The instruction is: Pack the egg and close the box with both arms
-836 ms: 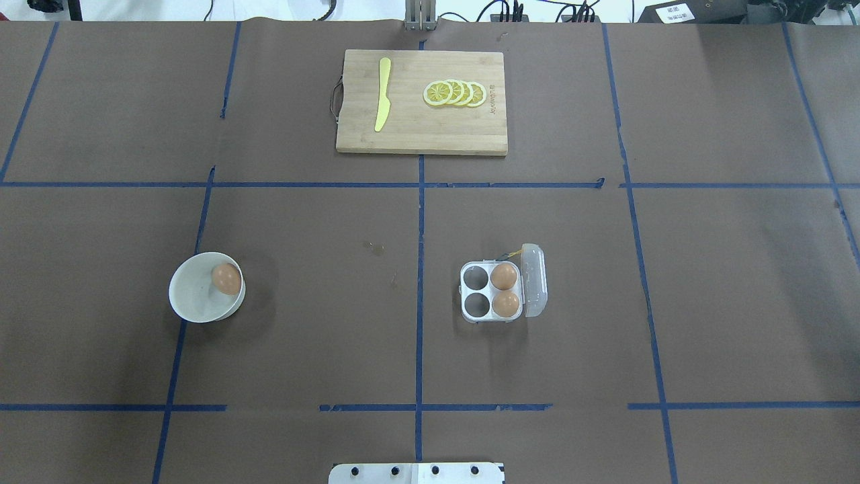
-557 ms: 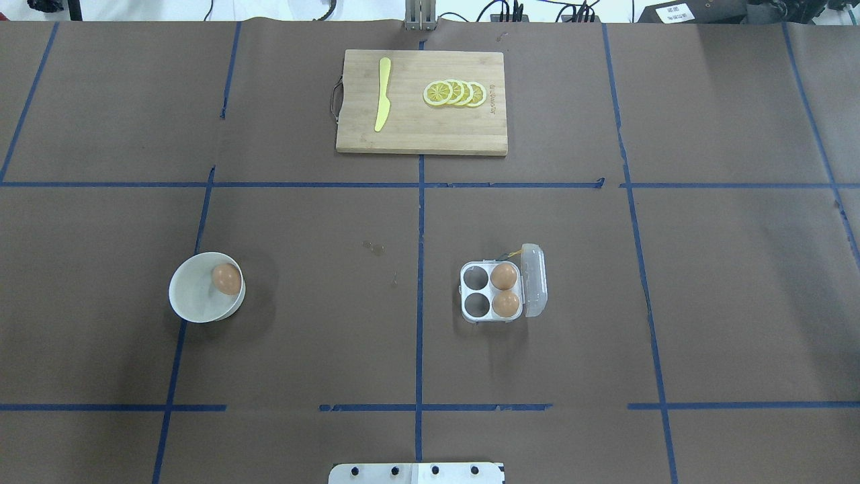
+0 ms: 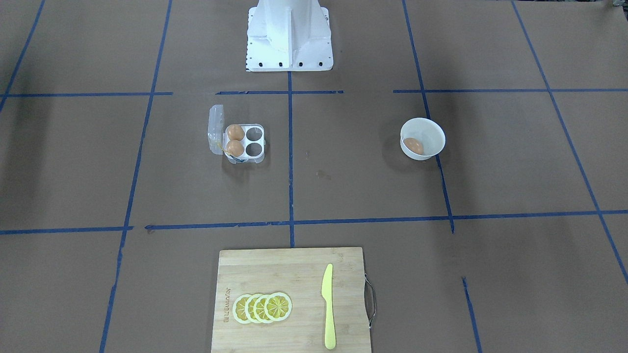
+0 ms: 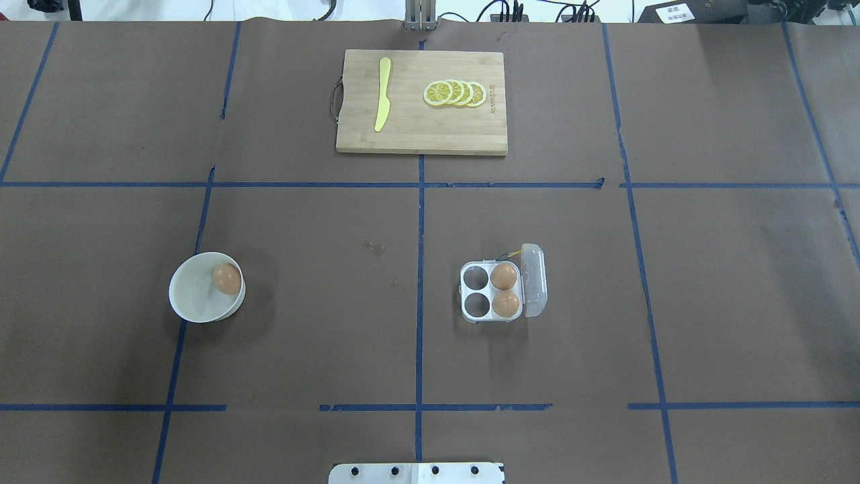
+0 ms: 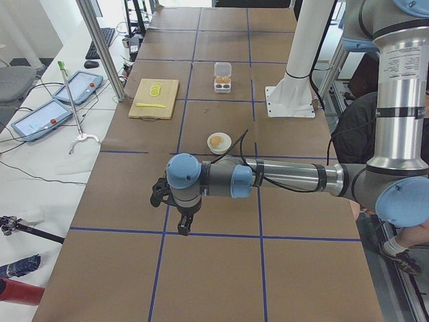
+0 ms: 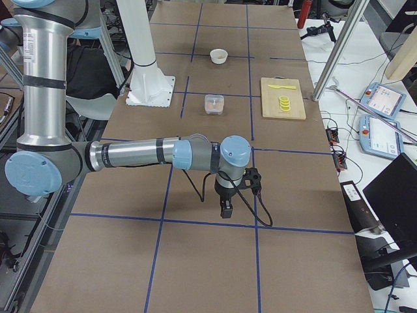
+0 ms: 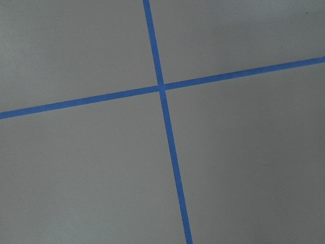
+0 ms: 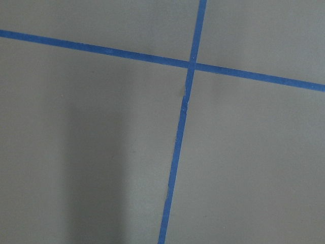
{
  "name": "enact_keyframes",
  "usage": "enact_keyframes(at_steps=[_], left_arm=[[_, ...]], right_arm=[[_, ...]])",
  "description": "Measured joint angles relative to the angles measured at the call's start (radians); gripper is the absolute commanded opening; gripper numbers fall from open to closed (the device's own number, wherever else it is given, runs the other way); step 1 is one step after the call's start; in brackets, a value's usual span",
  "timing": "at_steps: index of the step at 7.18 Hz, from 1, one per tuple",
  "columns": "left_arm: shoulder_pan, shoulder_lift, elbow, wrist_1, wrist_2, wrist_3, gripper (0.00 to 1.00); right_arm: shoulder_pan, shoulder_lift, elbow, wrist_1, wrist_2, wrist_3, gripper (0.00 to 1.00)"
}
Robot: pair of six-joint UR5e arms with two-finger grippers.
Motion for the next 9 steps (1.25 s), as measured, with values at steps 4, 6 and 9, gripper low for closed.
enact_keyframes(at_steps=[4, 6, 9], left_arm=[[0.003, -0.009, 0.004, -0.111, -0.003, -0.007, 1.00], [0.003, -0.023, 0.008, -0.227, -0.004, -0.010, 1.00], [0.004, -0.049, 0.052, -0.563, -0.003, -0.012, 1.00]], right_arm=[[-0.002, 0.018, 0.001, 0.012, 0.003, 0.000, 1.00], [-0.003, 0.043, -0.003, 0.082, 0.011, 0.003, 1.00], [-0.003, 0.059, 0.003, 0.166, 0.071, 0.012, 1.00]])
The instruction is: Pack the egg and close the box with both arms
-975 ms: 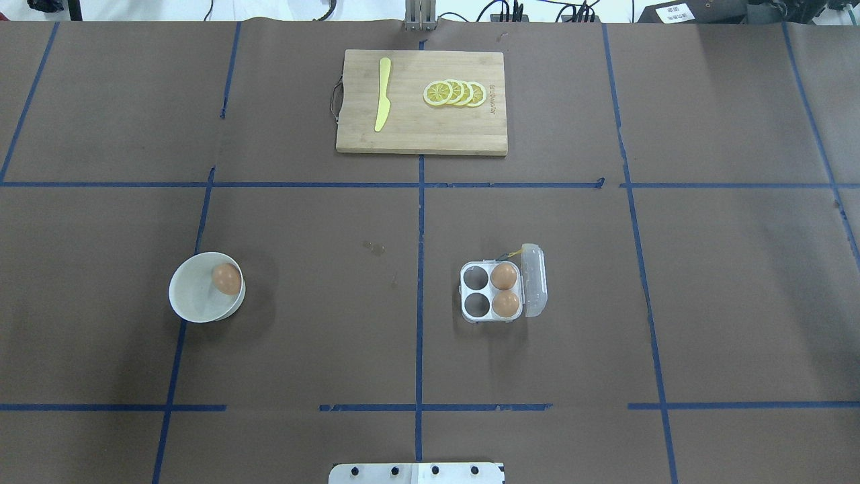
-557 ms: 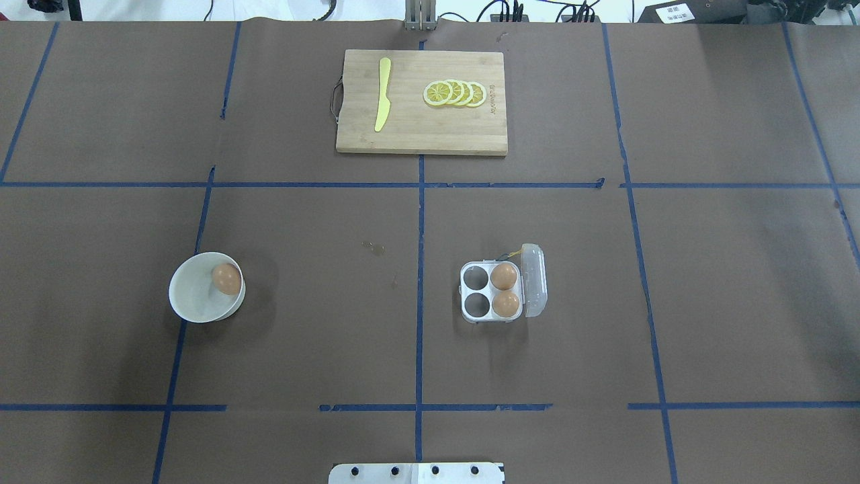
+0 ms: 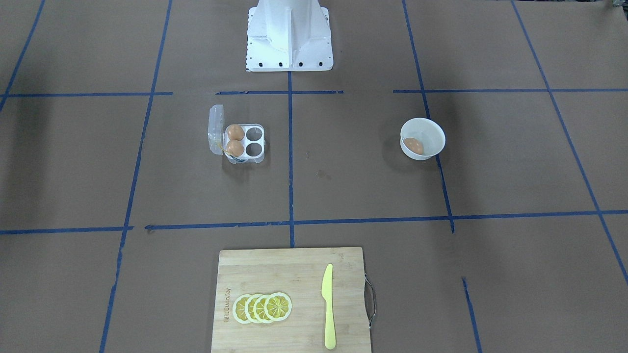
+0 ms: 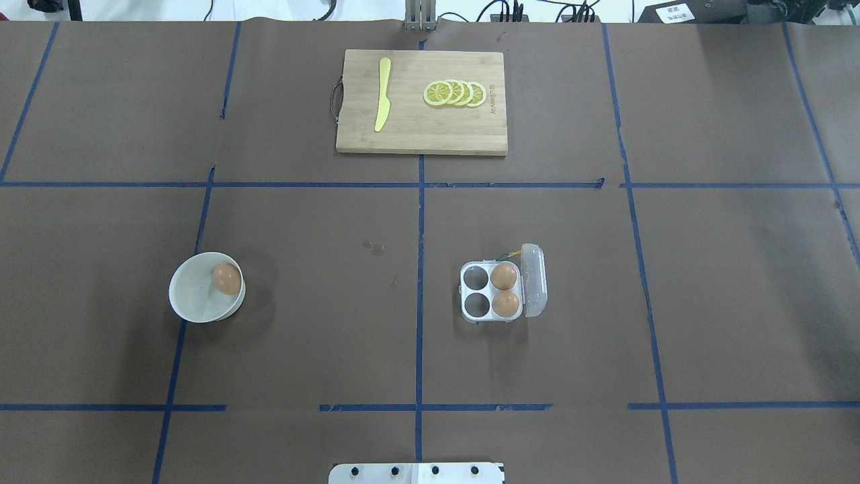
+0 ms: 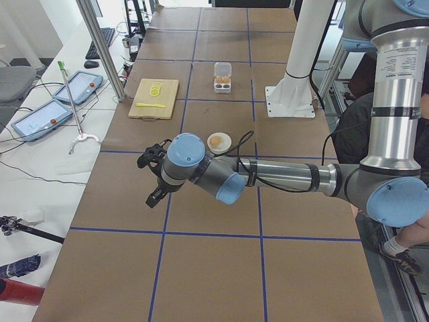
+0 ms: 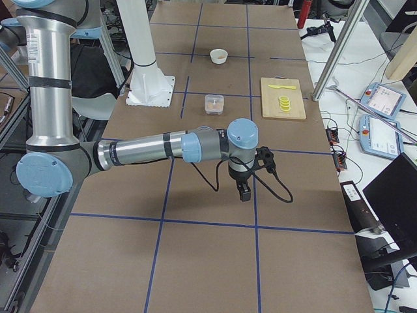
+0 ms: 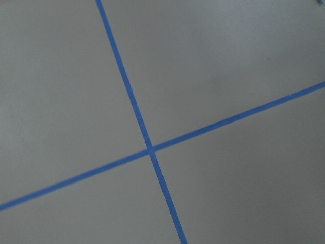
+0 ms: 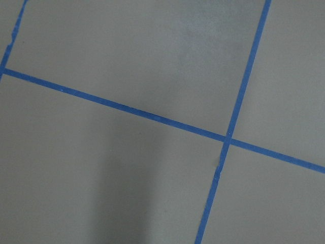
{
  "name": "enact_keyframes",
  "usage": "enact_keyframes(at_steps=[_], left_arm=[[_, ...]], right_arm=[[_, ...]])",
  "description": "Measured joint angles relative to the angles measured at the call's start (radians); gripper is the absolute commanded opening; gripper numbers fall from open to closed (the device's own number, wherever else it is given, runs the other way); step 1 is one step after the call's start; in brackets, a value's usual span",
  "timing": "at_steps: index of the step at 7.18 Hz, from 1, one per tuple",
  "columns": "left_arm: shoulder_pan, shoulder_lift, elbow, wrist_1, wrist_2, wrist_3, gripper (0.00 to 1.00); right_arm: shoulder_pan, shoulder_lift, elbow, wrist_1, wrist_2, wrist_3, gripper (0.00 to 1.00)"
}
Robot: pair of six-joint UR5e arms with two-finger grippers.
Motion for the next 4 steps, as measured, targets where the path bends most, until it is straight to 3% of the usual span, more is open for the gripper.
enact_keyframes(at_steps=[4], left_arm=[[0.050, 0.006, 0.007, -0.215, -0.006, -0.112, 1.00]], right_arm=[[-0.002, -0.002, -0.002, 0.152, 0.038, 0.138, 1.00]])
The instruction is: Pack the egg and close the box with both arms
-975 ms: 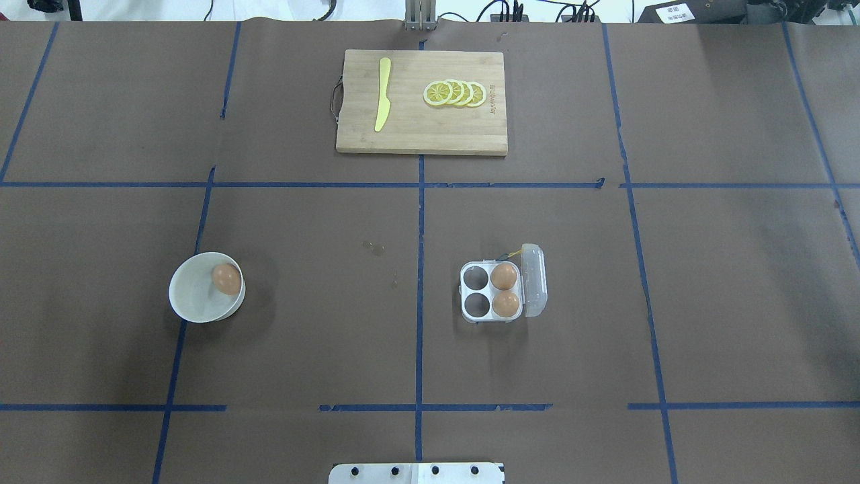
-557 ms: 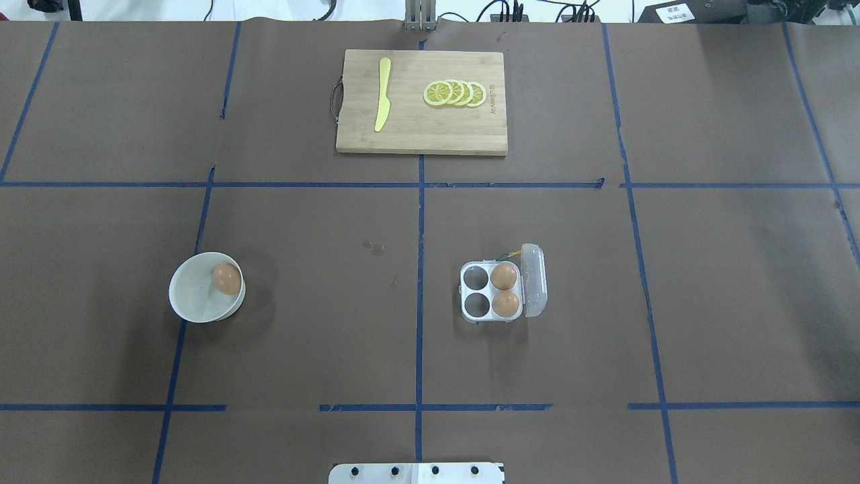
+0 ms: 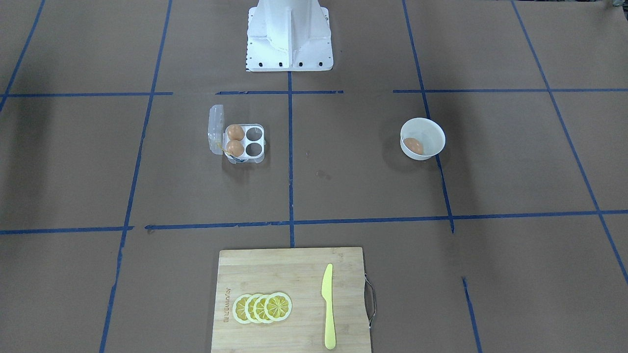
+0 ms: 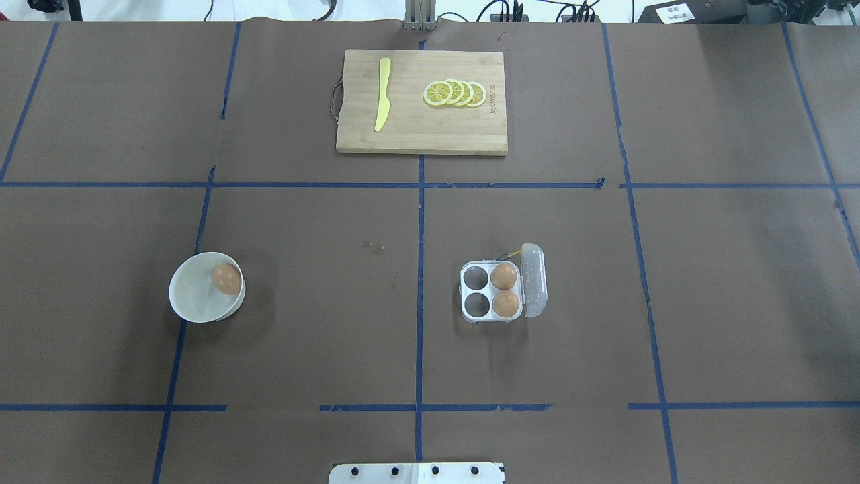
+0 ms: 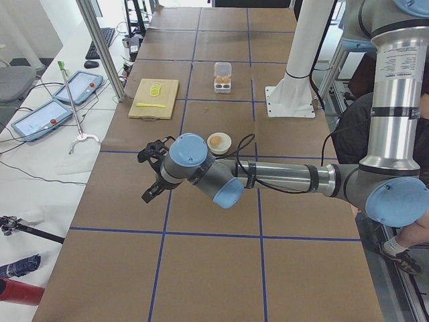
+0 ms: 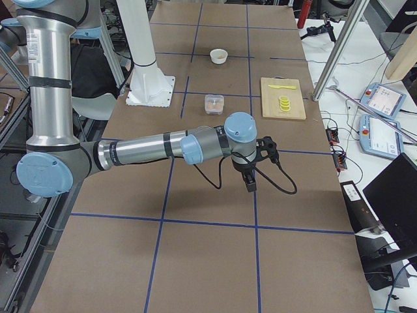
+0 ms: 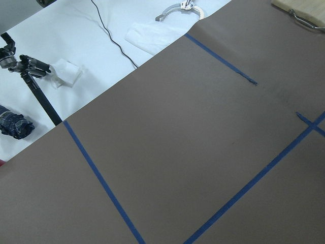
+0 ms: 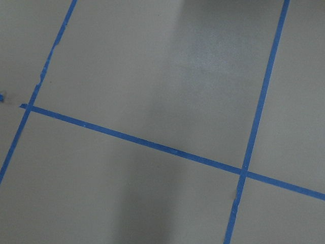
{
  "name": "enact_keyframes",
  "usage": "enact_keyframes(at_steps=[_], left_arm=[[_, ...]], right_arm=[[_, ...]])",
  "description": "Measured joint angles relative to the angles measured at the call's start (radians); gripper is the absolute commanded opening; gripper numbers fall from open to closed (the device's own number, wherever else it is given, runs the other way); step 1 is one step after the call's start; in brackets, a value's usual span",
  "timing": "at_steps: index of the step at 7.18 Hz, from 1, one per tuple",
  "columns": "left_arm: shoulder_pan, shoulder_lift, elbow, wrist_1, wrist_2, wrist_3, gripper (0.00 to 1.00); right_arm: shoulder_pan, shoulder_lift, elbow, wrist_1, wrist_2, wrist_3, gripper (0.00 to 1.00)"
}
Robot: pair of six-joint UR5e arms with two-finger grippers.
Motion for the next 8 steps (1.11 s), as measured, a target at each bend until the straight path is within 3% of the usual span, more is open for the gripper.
enact_keyframes(at_steps=[2, 5, 7, 8], left_arm=[[0.111, 0.016, -0.052, -0.018, 0.033, -0.234, 1.00], [0.320, 0.118, -0.248, -0.019, 0.211, -0.572, 1.00], [0.501, 0.146, -0.334, -0.019, 0.367, -0.790, 0.93], [0.619, 0.139, -0.353, -0.018, 0.465, -0.920, 0.82]], right_arm=[[-0.001, -0.003, 0.000, 0.015, 0.003, 0.023, 1.00], [-0.001, -0.009, 0.001, 0.017, 0.004, 0.026, 1.00], [-0.001, -0.012, 0.001, 0.017, 0.004, 0.027, 1.00], [-0.001, -0.012, 0.001, 0.017, 0.004, 0.027, 1.00]])
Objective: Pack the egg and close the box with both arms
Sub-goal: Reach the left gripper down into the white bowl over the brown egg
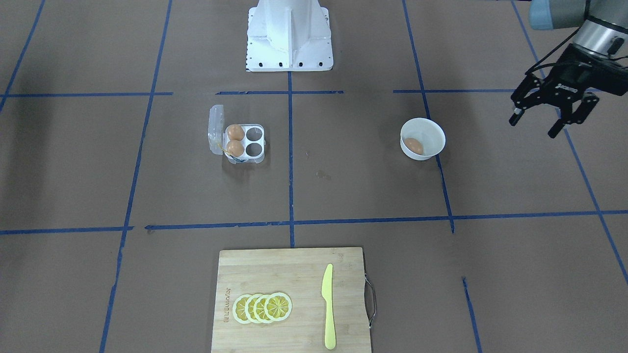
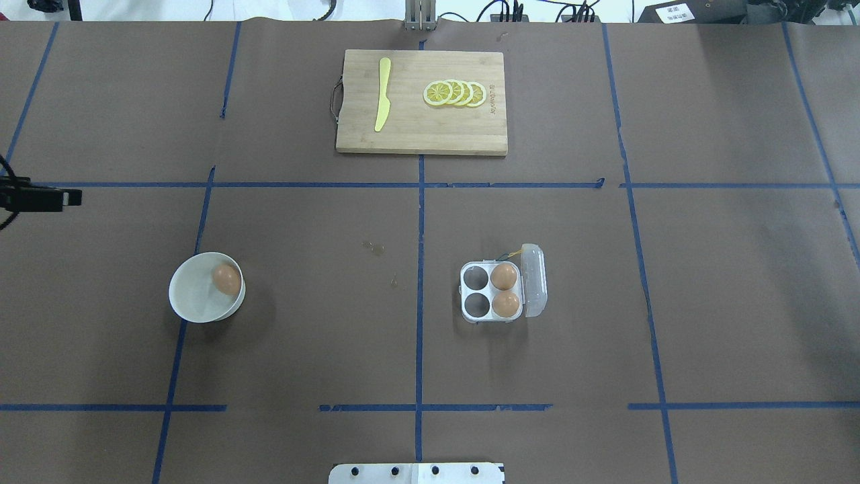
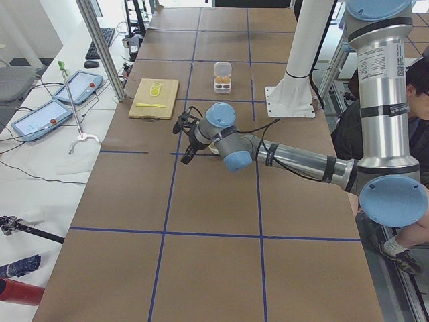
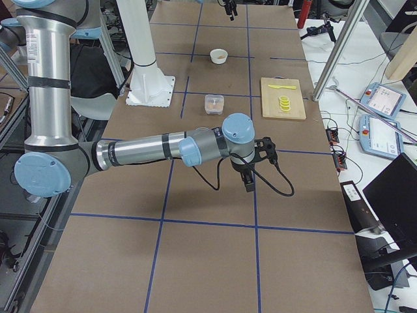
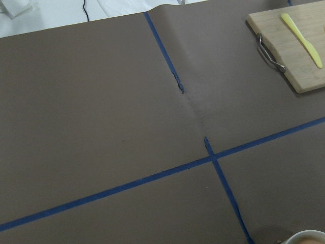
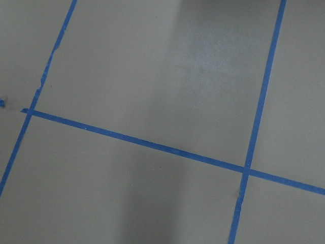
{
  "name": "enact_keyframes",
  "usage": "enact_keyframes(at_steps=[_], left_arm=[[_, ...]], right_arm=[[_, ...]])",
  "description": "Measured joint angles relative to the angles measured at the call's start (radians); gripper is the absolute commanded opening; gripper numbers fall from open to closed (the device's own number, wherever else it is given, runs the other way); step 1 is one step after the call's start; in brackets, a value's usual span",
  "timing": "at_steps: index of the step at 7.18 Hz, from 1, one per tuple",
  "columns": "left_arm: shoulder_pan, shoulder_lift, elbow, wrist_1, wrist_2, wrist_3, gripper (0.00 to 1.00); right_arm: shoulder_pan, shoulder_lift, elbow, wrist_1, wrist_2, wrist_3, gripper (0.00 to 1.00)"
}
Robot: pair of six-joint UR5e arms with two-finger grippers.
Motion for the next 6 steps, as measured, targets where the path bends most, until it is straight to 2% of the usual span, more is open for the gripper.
enact_keyframes(at_steps=[2, 4, 5, 6], left_arm=[[0.183, -0.032, -0.008, 0.004, 0.144, -0.272, 0.71], [0.269, -0.059, -0.004, 0.016, 0.224, -0.489, 0.64], [0.302, -0.087, -0.003, 0.060, 0.258, -0.566, 0.57], [0.325, -0.131, 0.001, 0.139, 0.282, -0.637, 0.57]], right_arm=[[0.000, -0.001, -0.002, -0.001, -0.001, 0.000, 1.00], [0.001, -0.002, -0.003, -0.001, -0.001, -0.001, 1.00], [0.001, -0.003, -0.003, -0.001, -0.002, -0.001, 1.00], [0.001, -0.004, -0.003, -0.002, -0.002, -0.001, 1.00]])
